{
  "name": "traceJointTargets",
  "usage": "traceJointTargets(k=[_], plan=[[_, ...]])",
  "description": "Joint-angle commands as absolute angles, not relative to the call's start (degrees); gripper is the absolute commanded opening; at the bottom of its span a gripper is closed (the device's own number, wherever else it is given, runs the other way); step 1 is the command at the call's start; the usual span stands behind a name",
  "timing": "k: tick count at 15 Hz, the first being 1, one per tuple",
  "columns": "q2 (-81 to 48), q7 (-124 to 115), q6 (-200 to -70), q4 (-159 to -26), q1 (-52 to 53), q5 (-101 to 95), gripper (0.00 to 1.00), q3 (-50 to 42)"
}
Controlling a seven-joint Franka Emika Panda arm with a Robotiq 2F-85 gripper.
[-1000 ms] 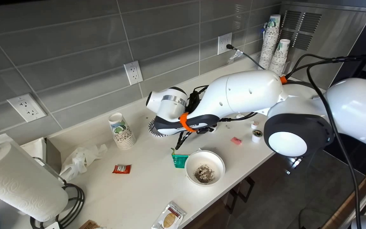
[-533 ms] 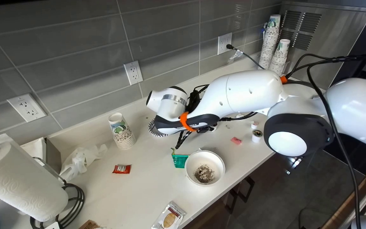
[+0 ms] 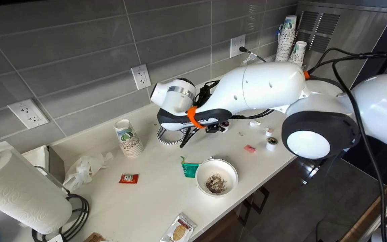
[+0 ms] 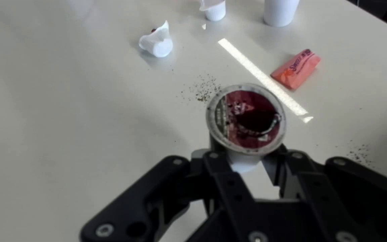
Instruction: Pour the contents in the coffee pod into the white bowl.
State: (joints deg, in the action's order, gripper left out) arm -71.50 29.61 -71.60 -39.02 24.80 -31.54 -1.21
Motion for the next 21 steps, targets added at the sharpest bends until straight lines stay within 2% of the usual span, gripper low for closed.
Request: traceJointTargets(k=[1, 12, 21], plan=[[-66.1, 28.6, -68.7, -42.9, 24.7, -28.9, 0.08, 0.8], [-47.9, 18.3, -76.6, -66.0, 20.7, -15.4, 0.08, 9.3], [-34.5, 10.0, -101.7, -88.6, 15.9, -4.2, 0.08, 12.9]])
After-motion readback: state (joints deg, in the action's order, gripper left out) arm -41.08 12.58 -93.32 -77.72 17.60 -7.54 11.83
